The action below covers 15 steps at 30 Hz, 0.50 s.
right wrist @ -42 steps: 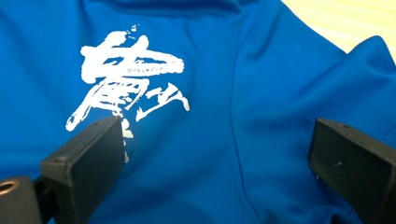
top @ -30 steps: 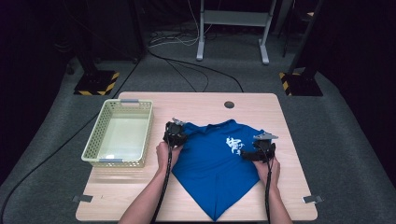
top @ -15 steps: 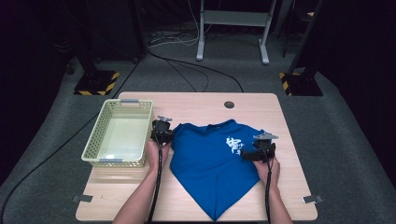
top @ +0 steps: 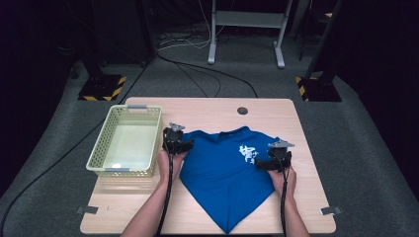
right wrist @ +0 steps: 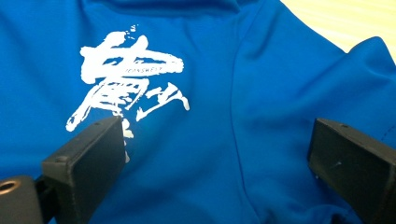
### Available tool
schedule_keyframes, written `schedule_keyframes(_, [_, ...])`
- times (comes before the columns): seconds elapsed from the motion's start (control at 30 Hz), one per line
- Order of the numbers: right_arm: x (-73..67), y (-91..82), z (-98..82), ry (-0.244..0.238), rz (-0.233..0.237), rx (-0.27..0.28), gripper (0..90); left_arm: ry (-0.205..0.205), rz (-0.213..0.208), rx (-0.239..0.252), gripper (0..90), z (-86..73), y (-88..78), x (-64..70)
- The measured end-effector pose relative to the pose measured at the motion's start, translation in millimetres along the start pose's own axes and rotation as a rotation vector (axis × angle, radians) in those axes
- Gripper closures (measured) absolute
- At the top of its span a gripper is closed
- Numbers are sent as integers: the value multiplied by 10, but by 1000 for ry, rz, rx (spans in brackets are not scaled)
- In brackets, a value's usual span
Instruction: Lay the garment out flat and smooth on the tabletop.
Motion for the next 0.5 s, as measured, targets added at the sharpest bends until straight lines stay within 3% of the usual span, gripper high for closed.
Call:
schedule_keyframes(0.1, [0,0,0,0,0,0,36,13,-39,-48,384,-10,188,41])
schedule_keyframes(0.2, [0,0,0,1,0,0,36,7,-48,-96,338,-39,345,21])
schedule_keyframes(0.27, [0,0,0,1,0,0,36,7,-34,-118,325,-65,400,-6])
schedule_keyframes(0.43, [0,-1,0,2,-1,-1,37,-19,1,-102,318,-85,382,-105])
schedule_keyframes(0.5, [3,0,1,5,-4,-1,37,-35,43,-107,317,-91,368,-144])
Point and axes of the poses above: each handheld gripper's, and its own axes: y roughly forward along the jaws, z roughly out of its top, x roughly to its right, the point moved 1 cm from there along y, roughly forward along the jaws, and after that the axes turned 3 degrees about -z, right-handed, at the moved point
